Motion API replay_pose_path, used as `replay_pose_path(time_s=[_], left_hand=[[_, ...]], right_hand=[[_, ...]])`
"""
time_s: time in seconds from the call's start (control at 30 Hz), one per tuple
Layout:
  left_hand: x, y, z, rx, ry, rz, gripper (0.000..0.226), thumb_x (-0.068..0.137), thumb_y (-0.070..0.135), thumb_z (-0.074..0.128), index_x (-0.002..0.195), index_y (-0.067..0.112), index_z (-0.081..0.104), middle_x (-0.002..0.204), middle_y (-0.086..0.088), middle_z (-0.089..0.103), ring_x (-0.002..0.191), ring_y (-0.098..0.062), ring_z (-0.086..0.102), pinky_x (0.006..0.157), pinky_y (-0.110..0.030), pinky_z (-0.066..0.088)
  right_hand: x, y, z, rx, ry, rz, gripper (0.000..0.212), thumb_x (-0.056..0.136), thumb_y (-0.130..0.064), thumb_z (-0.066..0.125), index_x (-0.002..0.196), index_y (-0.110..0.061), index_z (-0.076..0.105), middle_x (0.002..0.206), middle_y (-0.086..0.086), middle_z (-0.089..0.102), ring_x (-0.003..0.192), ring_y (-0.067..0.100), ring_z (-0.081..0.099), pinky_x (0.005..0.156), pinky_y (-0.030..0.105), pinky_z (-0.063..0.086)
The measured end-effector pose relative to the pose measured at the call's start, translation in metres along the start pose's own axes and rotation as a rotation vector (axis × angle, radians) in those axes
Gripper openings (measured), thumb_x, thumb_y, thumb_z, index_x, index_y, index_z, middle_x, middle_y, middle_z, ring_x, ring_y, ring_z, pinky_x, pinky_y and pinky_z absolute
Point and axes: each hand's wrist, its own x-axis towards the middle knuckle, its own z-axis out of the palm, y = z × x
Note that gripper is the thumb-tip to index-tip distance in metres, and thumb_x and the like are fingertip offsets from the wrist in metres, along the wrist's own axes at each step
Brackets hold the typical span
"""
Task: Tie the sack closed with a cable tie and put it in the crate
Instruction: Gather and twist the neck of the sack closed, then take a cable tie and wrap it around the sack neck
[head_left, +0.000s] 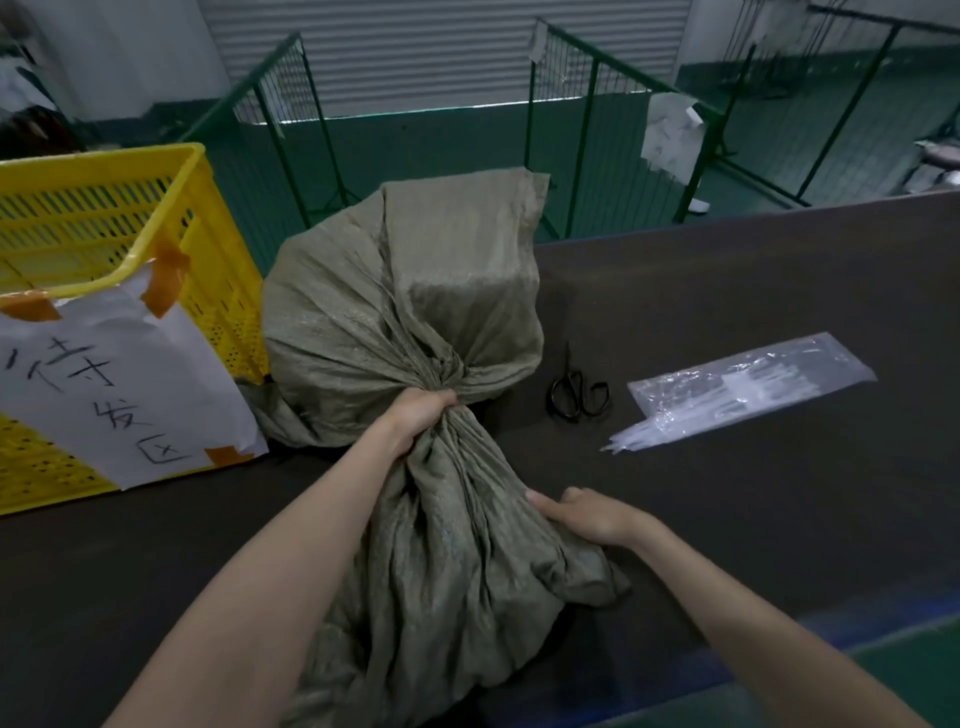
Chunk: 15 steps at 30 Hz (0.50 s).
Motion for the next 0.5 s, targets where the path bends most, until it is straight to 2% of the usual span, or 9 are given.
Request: replay_pose_path(time_s=[0.03,0.1,0.13,0.17,0.23,0.3,0.4,0.5], left_hand=[[0.001,-0.001,0.002,0.007,-0.006,-0.003,0.024,0.087,0.015,0.064,0.107,0.001,0.063,0.092,-0.009,0.067,0.074,-0.015,0.063,0.06,-0.021,0.048],[0.0,-0.003,0.0,-0.018,0.023,-0.001,0.027,0.088,0.013,0.061,0.111,-0.001,0.061,0.09,-0.008,0.066,0.075,-0.016,0.062,0.061,-0.023,0.049],[0.0,-0.004,0.0,-0.038,0.04,0.001,0.027,0.088,0.011,0.059,0.112,-0.001,0.061,0.087,-0.008,0.065,0.074,-0.017,0.062,0.062,-0.023,0.049],[0.002,-0.006,0.003,-0.053,0.054,0.002,0.028,0.089,0.011,0.058,0.113,-0.003,0.06,0.085,-0.008,0.065,0.073,-0.017,0.062,0.063,-0.024,0.049],[0.003,-0.011,0.008,-0.089,0.072,0.011,0.031,0.089,0.011,0.057,0.116,-0.005,0.06,0.087,-0.009,0.065,0.073,-0.019,0.062,0.065,-0.024,0.05],[0.001,-0.013,0.012,-0.144,0.075,0.02,0.032,0.09,0.012,0.058,0.117,-0.004,0.059,0.086,-0.007,0.065,0.074,-0.019,0.062,0.064,-0.024,0.049],[-0.002,-0.014,0.013,-0.202,0.062,0.032,0.037,0.088,0.017,0.065,0.121,0.0,0.058,0.086,-0.002,0.064,0.076,-0.015,0.062,0.068,-0.025,0.048],[-0.003,-0.016,0.011,-0.203,0.041,0.02,0.041,0.084,0.02,0.07,0.119,0.001,0.06,0.089,-0.002,0.067,0.08,-0.015,0.063,0.077,-0.025,0.048]], right_hand=[[0.001,0.002,-0.006,0.007,0.018,-0.003,0.069,0.081,-0.077,0.033,0.09,-0.015,0.062,0.116,0.01,0.059,0.11,0.024,0.057,0.084,0.028,0.042],[0.005,0.0,-0.019,0.088,0.071,-0.058,0.054,0.088,-0.061,0.046,0.074,-0.013,0.067,0.082,0.007,0.067,0.079,0.023,0.062,0.067,0.025,0.045],[0.008,0.0,-0.026,0.133,0.114,-0.084,0.047,0.09,-0.051,0.052,0.067,-0.012,0.067,0.067,0.006,0.064,0.066,0.022,0.06,0.058,0.024,0.044],[0.011,0.004,-0.034,0.155,0.162,-0.098,0.041,0.09,-0.042,0.056,0.067,-0.01,0.068,0.062,0.006,0.063,0.061,0.022,0.057,0.055,0.024,0.043],[0.021,0.018,-0.05,0.086,0.297,-0.101,0.024,0.088,-0.028,0.061,0.072,-0.012,0.069,0.068,0.009,0.067,0.064,0.021,0.06,0.061,0.027,0.045],[0.031,0.031,-0.063,-0.038,0.451,-0.092,0.012,0.083,-0.016,0.06,0.078,-0.015,0.071,0.082,0.012,0.071,0.081,0.025,0.066,0.072,0.03,0.048],[0.035,0.046,-0.08,-0.181,0.569,-0.058,0.017,0.083,-0.011,0.052,0.091,-0.012,0.067,0.103,0.015,0.067,0.102,0.034,0.061,0.081,0.036,0.047],[0.041,0.064,-0.086,-0.405,0.571,0.003,0.024,0.088,-0.015,0.051,0.109,-0.011,0.06,0.12,0.016,0.056,0.115,0.035,0.05,0.091,0.04,0.041]])
